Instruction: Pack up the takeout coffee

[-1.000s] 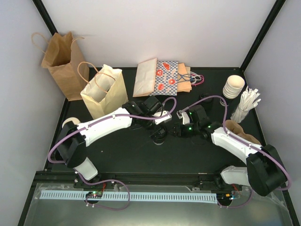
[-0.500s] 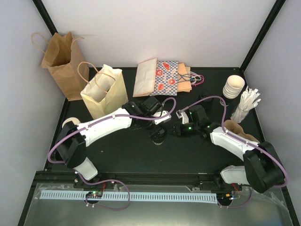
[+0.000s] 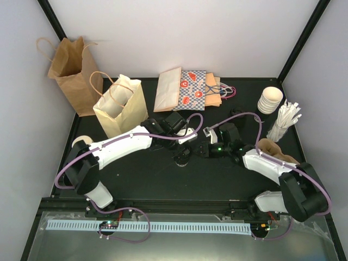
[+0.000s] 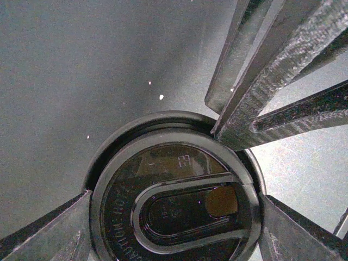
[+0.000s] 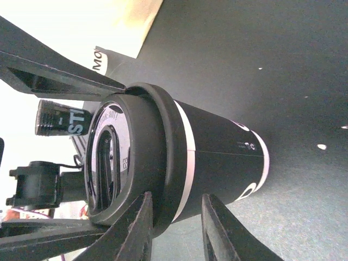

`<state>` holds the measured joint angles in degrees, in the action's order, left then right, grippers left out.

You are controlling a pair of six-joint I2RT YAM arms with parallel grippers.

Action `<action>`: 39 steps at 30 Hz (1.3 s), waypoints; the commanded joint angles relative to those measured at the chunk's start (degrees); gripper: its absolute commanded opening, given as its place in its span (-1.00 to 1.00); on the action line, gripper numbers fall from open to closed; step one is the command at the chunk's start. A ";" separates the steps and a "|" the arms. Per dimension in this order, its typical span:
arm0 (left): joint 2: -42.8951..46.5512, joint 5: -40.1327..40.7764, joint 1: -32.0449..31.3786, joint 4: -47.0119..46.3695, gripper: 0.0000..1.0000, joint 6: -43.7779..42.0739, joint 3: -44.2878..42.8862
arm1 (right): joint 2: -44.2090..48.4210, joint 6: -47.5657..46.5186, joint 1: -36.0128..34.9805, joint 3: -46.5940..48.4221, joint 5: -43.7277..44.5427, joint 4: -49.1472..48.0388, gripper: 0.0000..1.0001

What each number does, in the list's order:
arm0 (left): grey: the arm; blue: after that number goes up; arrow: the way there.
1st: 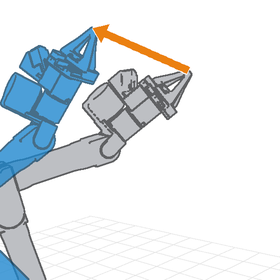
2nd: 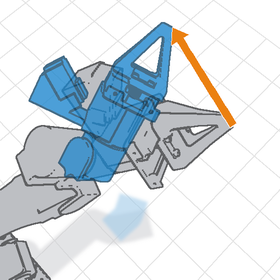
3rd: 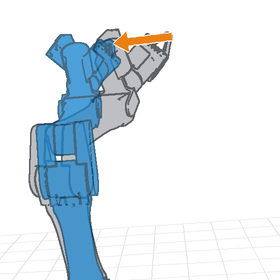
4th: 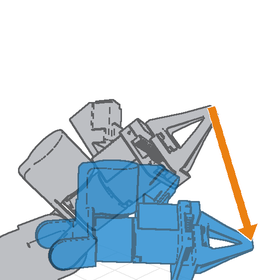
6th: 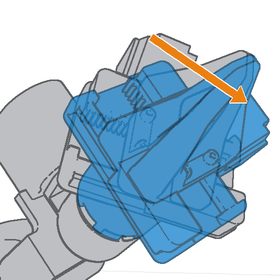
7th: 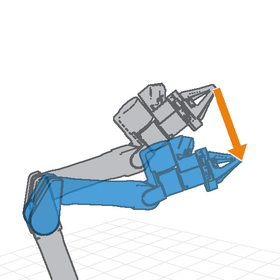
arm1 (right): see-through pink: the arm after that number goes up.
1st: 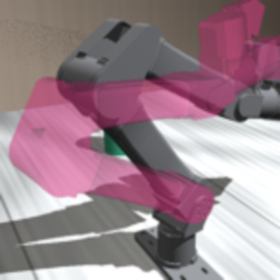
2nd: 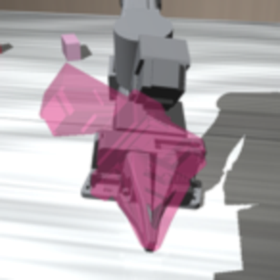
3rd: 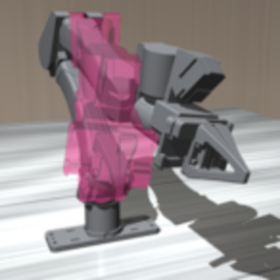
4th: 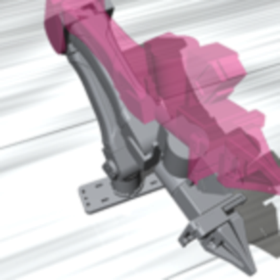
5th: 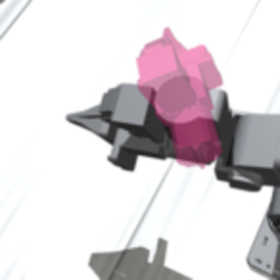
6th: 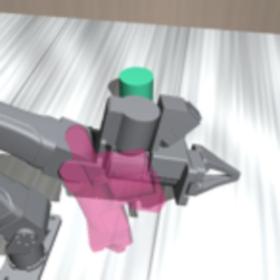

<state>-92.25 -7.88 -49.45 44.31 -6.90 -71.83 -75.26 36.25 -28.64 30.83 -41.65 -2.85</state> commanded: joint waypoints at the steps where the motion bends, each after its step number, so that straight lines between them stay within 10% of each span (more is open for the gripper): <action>1: -1.47 -0.41 -0.21 -1.09 0.60 -0.18 1.26 | 1.09 -2.74 -0.80 1.73 9.15 16.11 -0.43; 39: -1.36 -1.08 -0.13 0.83 0.60 -1.08 1.04 | -7.14 -4.77 3.77 11.56 -4.65 11.45 -0.49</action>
<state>-92.33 -7.94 -49.47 43.03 -6.96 -71.64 -81.03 32.01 -24.86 41.25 -44.53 10.70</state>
